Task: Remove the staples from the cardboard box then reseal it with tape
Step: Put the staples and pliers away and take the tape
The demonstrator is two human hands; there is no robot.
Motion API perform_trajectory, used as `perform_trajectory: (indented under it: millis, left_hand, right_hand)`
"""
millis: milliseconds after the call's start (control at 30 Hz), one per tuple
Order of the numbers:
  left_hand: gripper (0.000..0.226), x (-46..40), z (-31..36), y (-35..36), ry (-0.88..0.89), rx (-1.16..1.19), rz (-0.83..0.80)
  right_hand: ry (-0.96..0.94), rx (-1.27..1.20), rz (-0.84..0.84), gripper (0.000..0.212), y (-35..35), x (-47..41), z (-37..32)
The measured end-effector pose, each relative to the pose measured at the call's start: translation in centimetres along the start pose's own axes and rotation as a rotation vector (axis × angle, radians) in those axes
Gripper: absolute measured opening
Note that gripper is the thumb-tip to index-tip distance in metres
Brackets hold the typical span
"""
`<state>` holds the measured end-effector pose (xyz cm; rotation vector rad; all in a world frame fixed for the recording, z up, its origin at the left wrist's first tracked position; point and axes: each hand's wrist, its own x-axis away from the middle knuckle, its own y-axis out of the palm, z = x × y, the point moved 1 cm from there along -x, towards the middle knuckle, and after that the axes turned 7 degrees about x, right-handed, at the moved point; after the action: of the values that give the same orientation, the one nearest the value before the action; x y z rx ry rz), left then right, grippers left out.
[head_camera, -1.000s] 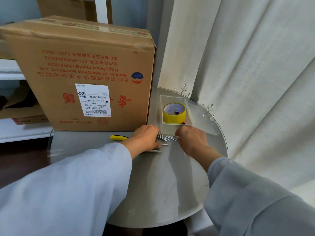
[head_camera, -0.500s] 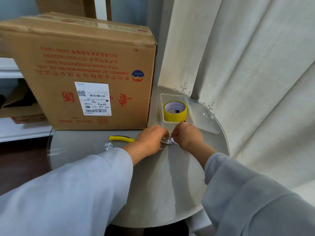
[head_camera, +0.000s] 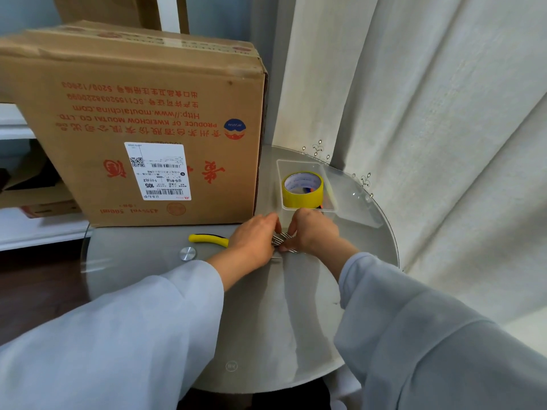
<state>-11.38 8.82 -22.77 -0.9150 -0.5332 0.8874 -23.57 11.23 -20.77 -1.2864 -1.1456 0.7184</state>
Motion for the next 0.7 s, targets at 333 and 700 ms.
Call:
perform_trajectory:
  millis: [333, 700]
  left_hand:
    - [0.040, -0.1, -0.4, -0.2, -0.033, 0.010, -0.061]
    - [0.046, 0.4, -1.0, -0.5, -0.025, 0.192, -0.168]
  right_hand:
    - [-0.071, 0.083, -0.074, 0.046, -0.1, -1.0, -1.0]
    - [-0.129, 0.044, -0.242, 0.029, -0.6, -2.2, -1.7]
